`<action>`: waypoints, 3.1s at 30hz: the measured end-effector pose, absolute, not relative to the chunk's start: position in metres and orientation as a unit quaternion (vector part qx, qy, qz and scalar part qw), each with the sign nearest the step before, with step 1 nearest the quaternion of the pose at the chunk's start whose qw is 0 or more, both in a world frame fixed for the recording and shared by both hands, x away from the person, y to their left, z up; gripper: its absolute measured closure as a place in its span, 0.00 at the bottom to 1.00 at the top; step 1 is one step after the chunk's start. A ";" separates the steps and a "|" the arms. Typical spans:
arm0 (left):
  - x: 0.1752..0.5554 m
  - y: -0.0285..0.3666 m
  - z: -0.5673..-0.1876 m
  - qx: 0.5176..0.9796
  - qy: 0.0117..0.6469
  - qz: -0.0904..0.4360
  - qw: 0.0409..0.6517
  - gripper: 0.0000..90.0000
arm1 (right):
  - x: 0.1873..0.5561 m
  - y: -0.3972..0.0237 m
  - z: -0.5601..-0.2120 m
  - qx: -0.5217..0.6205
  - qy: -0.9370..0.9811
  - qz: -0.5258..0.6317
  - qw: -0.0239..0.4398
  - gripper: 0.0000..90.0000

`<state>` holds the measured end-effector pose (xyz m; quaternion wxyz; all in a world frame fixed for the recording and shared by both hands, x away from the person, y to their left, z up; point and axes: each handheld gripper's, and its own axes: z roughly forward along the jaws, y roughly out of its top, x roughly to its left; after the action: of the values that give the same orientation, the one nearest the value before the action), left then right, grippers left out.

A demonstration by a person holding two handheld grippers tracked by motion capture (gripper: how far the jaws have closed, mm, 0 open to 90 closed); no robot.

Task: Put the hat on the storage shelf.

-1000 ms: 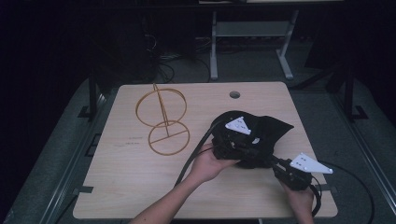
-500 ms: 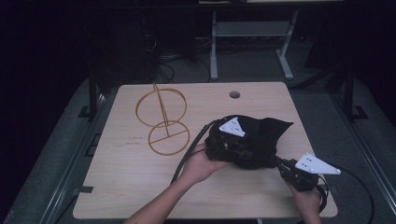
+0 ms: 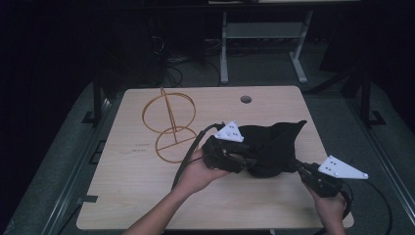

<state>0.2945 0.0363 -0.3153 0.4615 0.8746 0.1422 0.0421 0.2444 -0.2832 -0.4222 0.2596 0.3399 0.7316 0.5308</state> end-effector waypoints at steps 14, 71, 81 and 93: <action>0.277 0.073 -0.320 0.871 0.147 0.072 0.464 0.49 | 0.252 -0.295 -0.384 0.333 0.731 0.536 0.261 0.99; 0.253 0.135 -0.413 0.880 0.156 0.091 0.440 0.41 | 0.313 -0.244 -0.278 0.323 0.746 0.566 0.140 0.98; 0.254 0.135 -0.416 0.879 0.155 0.085 0.443 0.40 | 0.326 -0.227 -0.265 0.316 0.745 0.572 0.131 0.98; 0.255 0.135 -0.420 0.880 0.152 0.085 0.441 0.39 | 0.335 -0.214 -0.253 0.311 0.740 0.583 0.126 0.98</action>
<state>0.2547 0.1351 -0.4197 0.4413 0.8803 0.1520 0.0854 0.3351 -0.2138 -0.2533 0.1263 0.3112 0.7399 0.5829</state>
